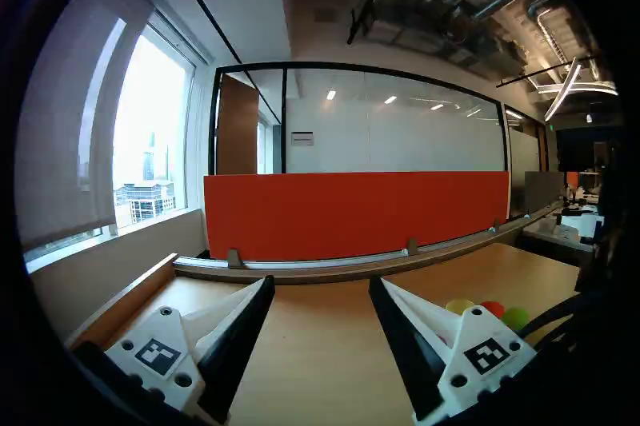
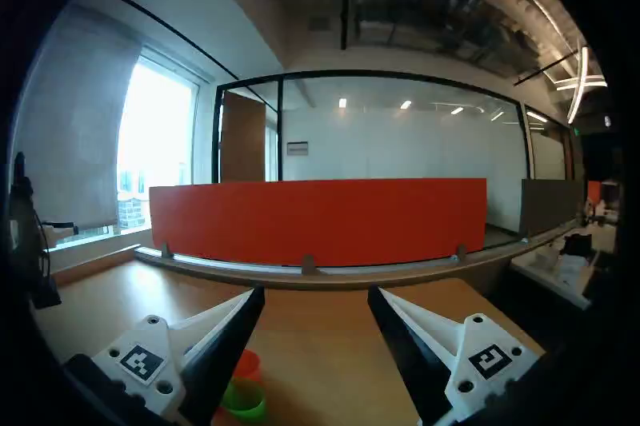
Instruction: Pour water
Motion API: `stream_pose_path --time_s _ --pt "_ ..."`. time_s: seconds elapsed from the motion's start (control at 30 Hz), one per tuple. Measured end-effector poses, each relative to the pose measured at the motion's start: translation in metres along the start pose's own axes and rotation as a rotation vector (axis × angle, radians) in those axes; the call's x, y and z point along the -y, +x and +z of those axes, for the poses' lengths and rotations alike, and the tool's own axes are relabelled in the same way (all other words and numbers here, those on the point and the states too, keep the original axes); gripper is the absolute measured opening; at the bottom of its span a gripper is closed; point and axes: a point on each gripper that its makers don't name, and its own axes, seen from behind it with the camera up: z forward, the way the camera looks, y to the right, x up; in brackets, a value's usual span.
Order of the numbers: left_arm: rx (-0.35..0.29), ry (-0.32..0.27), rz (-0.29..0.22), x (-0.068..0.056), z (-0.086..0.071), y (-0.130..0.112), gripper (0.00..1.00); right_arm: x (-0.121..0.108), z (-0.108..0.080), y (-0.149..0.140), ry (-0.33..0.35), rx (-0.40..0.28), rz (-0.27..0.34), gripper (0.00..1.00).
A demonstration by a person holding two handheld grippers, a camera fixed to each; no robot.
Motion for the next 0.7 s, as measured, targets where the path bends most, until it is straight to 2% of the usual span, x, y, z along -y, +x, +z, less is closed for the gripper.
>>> stream_pose_path --time_s 0.17,0.37,0.57,0.7 --pt "0.01 -0.047 0.009 -0.01 0.001 0.002 0.87 0.003 0.0 0.001 0.033 0.019 0.017 1.0" --pt "0.018 -0.13 0.014 -0.027 0.0 0.005 0.87 0.015 -0.002 0.004 0.111 0.024 -0.023 1.0" --pt "0.028 -0.207 0.005 -0.04 -0.002 0.007 0.87 0.04 -0.005 0.006 0.235 0.031 -0.061 1.0" --pt "0.027 -0.26 -0.002 -0.049 -0.003 0.01 0.87 0.058 -0.009 0.01 0.317 0.042 -0.058 1.0"
